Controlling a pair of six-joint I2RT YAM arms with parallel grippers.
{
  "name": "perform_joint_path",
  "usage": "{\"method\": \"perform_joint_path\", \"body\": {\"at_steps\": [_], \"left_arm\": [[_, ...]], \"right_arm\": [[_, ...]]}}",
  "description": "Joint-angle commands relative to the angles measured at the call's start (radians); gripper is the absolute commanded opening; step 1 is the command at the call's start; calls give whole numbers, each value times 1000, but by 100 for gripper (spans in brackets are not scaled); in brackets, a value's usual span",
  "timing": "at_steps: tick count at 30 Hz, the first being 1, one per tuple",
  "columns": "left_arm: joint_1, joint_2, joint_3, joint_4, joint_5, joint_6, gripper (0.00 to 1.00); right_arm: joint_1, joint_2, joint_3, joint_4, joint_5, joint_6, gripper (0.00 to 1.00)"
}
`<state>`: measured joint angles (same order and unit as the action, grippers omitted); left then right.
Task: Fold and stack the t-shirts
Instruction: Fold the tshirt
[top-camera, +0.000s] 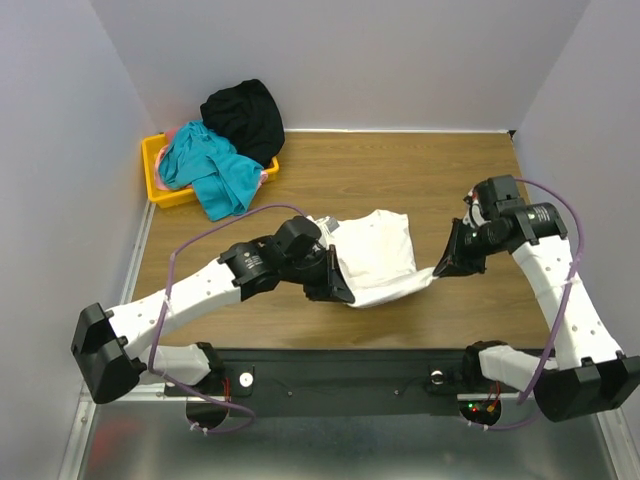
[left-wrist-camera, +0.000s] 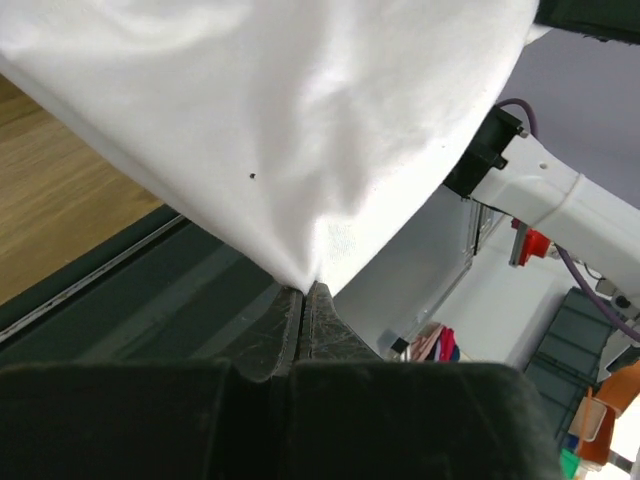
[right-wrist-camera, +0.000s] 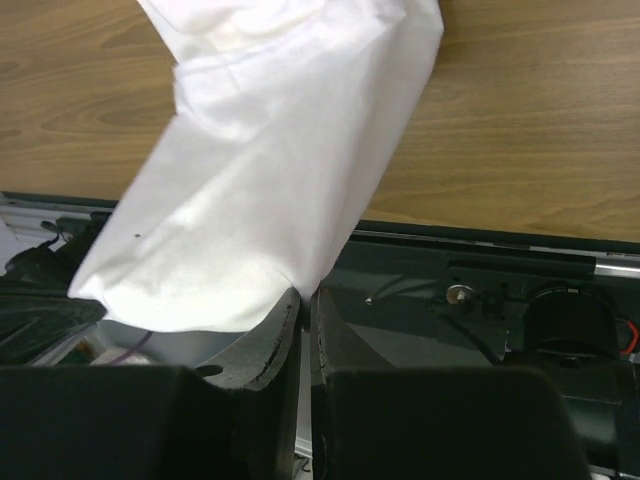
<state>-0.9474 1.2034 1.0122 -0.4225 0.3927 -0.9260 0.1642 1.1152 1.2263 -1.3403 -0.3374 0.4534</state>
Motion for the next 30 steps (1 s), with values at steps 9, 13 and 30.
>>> {"method": "perform_joint_path", "body": {"at_steps": [9, 13, 30], "left_arm": [[127, 74, -9, 133, 41, 35, 0], [209, 96, -6, 168, 72, 67, 0], [343, 246, 83, 240, 117, 134, 0]], "right_arm": [[0, 202, 179, 187, 70, 27, 0], [0, 285, 208, 257, 86, 16, 1], [-2, 543, 389, 394, 124, -42, 0]]}}
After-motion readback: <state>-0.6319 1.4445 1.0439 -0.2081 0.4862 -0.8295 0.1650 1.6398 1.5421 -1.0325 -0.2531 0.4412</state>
